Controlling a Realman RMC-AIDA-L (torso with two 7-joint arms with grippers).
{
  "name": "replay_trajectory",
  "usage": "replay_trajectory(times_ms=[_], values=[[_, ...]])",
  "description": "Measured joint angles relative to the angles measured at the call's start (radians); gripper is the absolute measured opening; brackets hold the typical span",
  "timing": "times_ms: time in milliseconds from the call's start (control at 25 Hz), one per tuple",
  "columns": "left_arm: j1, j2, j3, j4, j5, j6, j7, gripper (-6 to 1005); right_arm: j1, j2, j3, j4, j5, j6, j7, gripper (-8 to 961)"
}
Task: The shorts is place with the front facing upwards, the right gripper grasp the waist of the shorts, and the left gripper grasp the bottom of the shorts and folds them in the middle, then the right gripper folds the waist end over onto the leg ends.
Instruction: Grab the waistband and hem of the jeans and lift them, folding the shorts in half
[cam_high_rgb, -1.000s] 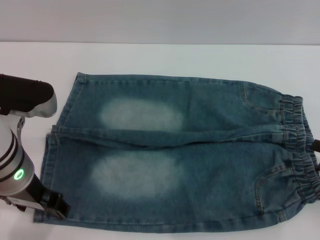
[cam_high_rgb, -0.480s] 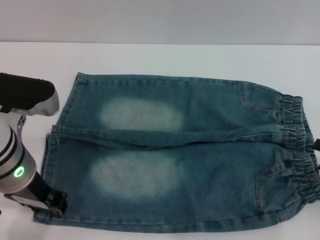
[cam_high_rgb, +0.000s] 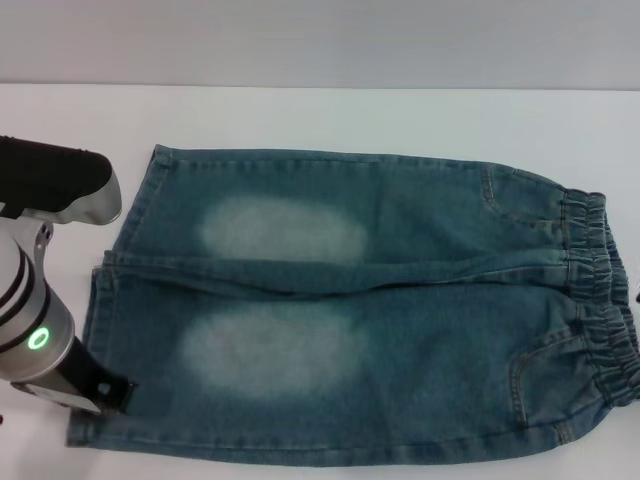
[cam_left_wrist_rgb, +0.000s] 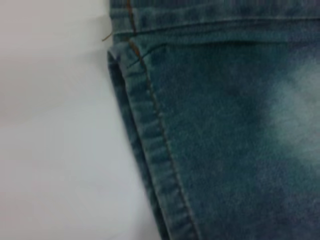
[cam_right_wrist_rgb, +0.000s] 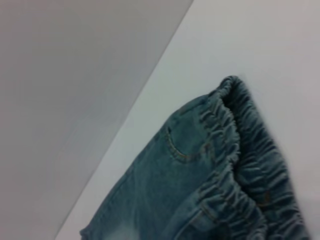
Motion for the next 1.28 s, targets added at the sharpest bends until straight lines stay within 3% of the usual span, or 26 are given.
replay_trajectory(times_ms=[160,1280], values=[[-0.002,-0.001,-0.003,0.013,-0.005,-0.002,0.0,-2,-0.004,0.0,0.015,-0.001,-0.031,0.002,-0.009,803],[-0.025,-0.003,-0.016,0.015,-0.011,0.004,-0.002,20,0.002,0.0,0.01,0.06,-0.067,-0.009,-0.055,801]])
